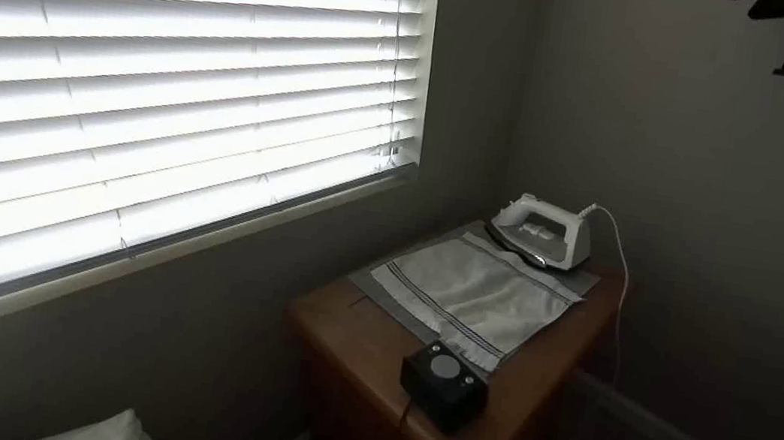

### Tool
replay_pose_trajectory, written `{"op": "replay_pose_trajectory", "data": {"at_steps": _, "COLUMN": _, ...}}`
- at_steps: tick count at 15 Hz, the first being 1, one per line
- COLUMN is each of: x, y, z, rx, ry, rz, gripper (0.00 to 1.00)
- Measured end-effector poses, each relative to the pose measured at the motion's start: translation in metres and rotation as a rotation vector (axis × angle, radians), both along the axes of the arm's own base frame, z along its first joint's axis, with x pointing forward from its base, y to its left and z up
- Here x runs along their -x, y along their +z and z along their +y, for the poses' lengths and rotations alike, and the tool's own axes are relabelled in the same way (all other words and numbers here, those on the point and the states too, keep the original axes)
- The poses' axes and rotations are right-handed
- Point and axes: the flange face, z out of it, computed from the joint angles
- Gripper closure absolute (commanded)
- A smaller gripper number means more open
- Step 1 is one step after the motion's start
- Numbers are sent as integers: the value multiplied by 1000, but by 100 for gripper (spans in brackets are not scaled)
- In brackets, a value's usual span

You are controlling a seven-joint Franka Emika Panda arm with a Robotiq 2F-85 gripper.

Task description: Press a button on the pressing iron

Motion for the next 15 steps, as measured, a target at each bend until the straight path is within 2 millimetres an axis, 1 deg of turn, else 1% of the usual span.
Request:
{"op": "replay_pose_trajectory", "data": {"at_steps": 13, "x": 0, "y": 0, "z": 0, "rx": 0, "ry": 0, "rz": 0, "gripper": 0}}
{"op": "replay_pose_trajectory", "data": {"at_steps": 15, "x": -4, "y": -1, "z": -1, "rx": 4, "ry": -18, "rz": -9, "gripper": 0}}
